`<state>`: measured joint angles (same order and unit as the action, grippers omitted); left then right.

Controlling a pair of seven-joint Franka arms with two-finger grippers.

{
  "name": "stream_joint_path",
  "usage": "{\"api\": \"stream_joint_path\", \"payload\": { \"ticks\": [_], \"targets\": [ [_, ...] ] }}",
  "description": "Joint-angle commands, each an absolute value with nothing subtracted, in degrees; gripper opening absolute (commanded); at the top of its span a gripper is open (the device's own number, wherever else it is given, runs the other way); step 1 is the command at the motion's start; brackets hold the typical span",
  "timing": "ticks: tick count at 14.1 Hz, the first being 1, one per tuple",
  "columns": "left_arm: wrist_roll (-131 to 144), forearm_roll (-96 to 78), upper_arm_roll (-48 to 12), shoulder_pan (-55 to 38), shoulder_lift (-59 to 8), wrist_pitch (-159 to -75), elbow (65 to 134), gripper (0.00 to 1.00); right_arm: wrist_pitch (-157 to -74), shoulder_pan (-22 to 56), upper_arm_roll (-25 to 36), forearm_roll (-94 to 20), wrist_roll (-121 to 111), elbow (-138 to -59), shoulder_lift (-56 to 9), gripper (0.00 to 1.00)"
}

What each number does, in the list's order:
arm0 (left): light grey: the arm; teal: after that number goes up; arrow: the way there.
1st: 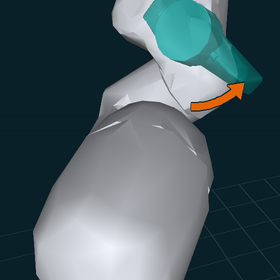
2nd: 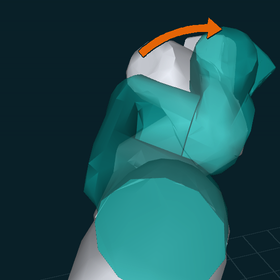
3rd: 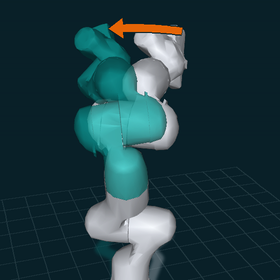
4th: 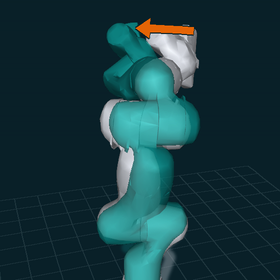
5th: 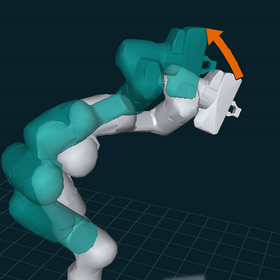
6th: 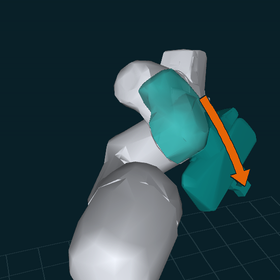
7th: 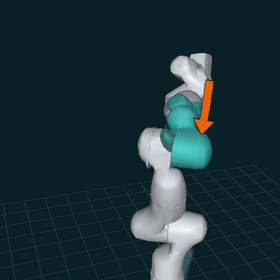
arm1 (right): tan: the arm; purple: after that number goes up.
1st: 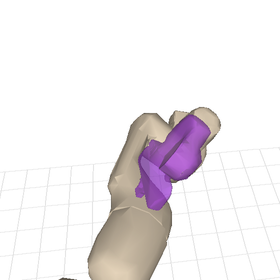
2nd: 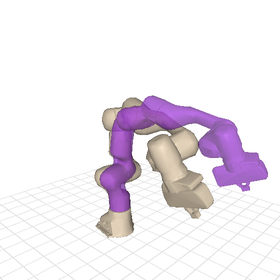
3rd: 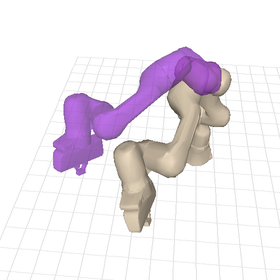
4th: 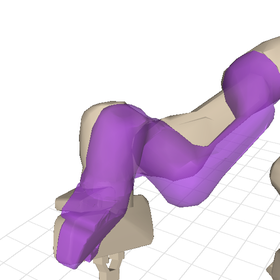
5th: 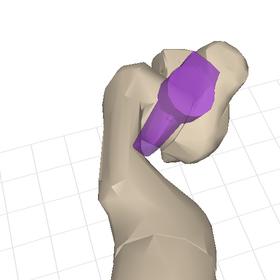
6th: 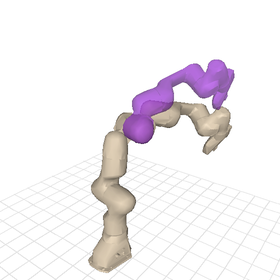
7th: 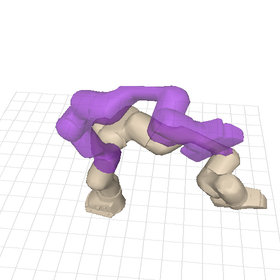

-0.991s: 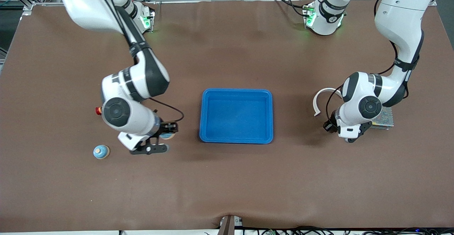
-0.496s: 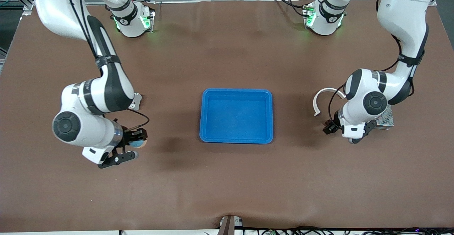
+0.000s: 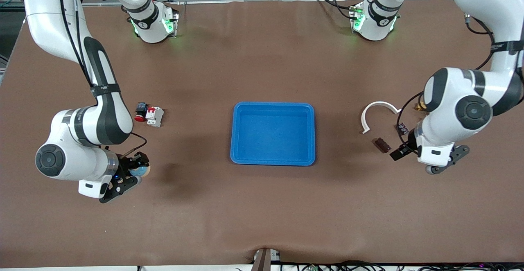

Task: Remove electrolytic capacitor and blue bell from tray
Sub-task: 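Release the capacitor by the bracket while the right gripper carries the bell, then return the left gripper to rest while the right gripper lowers the bell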

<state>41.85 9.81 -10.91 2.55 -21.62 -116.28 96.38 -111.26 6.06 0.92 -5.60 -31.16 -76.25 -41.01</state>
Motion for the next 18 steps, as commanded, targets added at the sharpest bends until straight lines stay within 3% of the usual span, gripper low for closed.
{"api": "stream_joint_path", "payload": {
  "ticks": [1,7,18],
  "targets": [
    [36.7,10.5,-11.2,2.6,-18.7,-111.7,93.3,1.00,-114.9,4.7,0.1,-5.1,-39.2,-76.5,-43.5,0.49],
    [28.1,9.1,-11.3,2.7,-12.2,-101.4,89.4,1.00,-122.2,2.7,0.1,-5.2,-51.1,-76.6,-48.2,0.49],
    [16.3,3.6,-10.2,2.7,-2.1,-89.3,88.6,1.00,-125.9,1.1,0.1,-5.4,-56.2,-76.7,-50.7,0.49]
  ]
}}
